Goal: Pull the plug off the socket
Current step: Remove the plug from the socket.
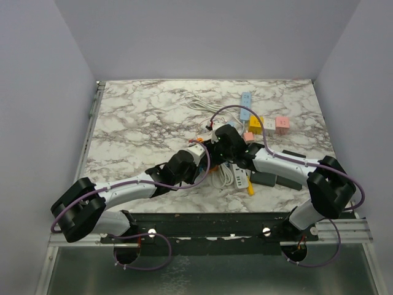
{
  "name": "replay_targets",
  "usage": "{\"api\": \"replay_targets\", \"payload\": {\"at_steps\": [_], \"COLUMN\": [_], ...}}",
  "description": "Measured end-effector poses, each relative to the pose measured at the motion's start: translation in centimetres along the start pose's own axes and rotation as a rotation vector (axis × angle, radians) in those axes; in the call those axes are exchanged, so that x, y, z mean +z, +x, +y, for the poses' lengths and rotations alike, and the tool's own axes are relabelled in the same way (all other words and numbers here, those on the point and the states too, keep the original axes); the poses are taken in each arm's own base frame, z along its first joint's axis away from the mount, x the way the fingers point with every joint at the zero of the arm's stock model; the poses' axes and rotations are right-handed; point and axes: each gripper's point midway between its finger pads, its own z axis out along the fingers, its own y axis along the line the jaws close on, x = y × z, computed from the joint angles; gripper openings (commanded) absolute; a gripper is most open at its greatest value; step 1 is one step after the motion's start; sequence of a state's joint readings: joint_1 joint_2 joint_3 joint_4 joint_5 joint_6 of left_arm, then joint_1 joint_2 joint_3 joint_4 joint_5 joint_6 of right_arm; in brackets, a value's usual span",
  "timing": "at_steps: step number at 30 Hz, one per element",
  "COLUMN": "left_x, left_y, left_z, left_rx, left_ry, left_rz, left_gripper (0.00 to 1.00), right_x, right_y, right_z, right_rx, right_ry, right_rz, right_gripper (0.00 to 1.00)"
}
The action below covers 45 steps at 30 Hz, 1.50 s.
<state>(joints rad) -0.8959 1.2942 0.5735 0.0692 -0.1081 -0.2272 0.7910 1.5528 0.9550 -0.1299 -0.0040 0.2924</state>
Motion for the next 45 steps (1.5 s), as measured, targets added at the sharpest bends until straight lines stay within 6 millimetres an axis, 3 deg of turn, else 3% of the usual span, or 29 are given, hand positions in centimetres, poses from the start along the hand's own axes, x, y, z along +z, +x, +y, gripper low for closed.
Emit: {"api": "replay_targets", "payload": {"at_steps": [12, 32, 45], "left_x": [0.03, -0.49, -0.46], "left_y": [-0.10, 0.37, 0.29], "left_z": [0.49, 0.43, 0.50], "left_rx": [0.012, -0.112, -0.110], "left_ry": [-0.012, 0.011, 0.011], "left_rz": [-0.002, -0.030, -0.020], "left_gripper": [0.00, 0.00, 0.00], "right_x": [0.06, 0.50, 0.13], "right_y": [0.05, -0.28, 0.00], "right_z": [0.40, 0.40, 0.57], "right_rx": [-0.072, 0.002, -0.057], "right_ry": [-0.050, -0.004, -0.050], "right_rz": [0.006, 0.035, -0.002], "right_gripper": [0.34, 0.32, 0.31]}}
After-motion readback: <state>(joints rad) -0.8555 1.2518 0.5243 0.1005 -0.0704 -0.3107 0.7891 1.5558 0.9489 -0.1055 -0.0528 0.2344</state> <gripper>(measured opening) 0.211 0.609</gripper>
